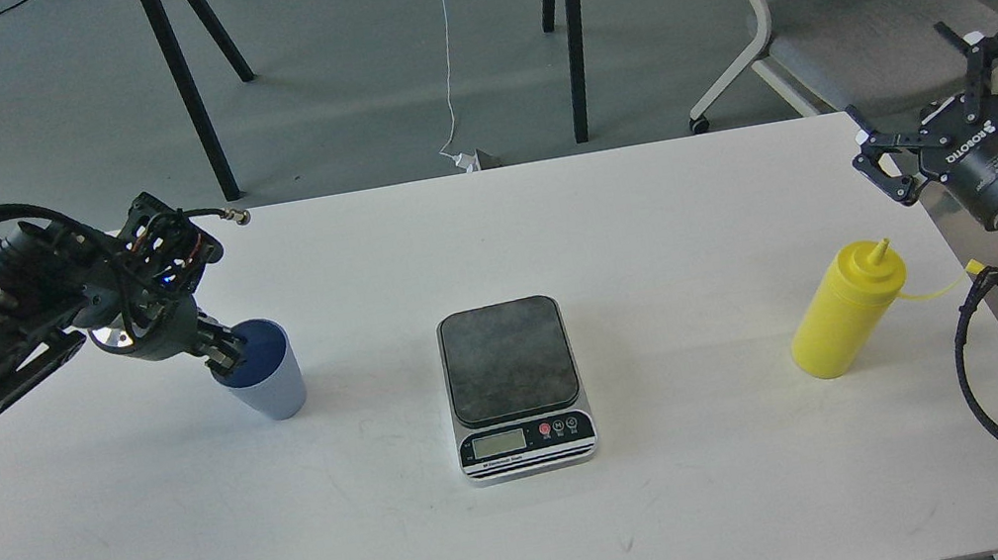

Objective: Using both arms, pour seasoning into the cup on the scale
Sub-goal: 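Lower the left gripper onto the blue cup and grasp its rim, then lift the blue cup with the left gripper and set it on the scale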

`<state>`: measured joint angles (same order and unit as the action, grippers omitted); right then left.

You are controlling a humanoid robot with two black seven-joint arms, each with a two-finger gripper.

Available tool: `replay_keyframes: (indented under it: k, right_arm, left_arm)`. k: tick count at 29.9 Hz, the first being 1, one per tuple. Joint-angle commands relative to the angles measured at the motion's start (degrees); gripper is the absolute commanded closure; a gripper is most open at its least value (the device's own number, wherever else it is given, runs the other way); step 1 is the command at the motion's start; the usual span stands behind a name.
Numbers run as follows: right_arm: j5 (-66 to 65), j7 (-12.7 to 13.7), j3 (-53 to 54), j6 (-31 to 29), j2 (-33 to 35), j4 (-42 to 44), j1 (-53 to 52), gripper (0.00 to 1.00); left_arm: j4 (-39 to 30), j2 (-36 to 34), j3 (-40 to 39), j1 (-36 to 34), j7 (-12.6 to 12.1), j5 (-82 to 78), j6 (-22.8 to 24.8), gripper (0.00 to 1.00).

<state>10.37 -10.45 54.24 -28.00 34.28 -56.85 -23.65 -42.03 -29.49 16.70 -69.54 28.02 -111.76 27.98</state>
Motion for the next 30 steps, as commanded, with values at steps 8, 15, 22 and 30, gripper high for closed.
replay_keyframes:
  k: [8, 15, 22, 30]
  right_arm:
    - [0.0, 0.0, 0.2, 0.0, 0.0, 0.0, 0.0, 0.01]
    - [0.0, 0.0, 0.2, 0.0, 0.0, -0.1, 0.0, 0.01]
    - [0.0, 0.0, 0.3, 0.0, 0.1, 0.0, 0.0, 0.01]
    - [0.0, 0.0, 0.3, 0.0, 0.1, 0.0, 0.0, 0.01]
  left_arm:
    - [-2.0, -0.1, -1.1, -7.6, 0.0, 3.4, 0.0, 0.95]
    - [-12.4, 0.4, -1.2, -16.4, 0.0, 14.4, 0.0, 0.95]
    - [-15.8, 8.8, -2.9, -18.2, 0.0, 17.7, 0.0, 0.95]
    - [-14.6, 13.1, -2.3, -14.1, 0.0, 17.0, 0.0, 0.95]
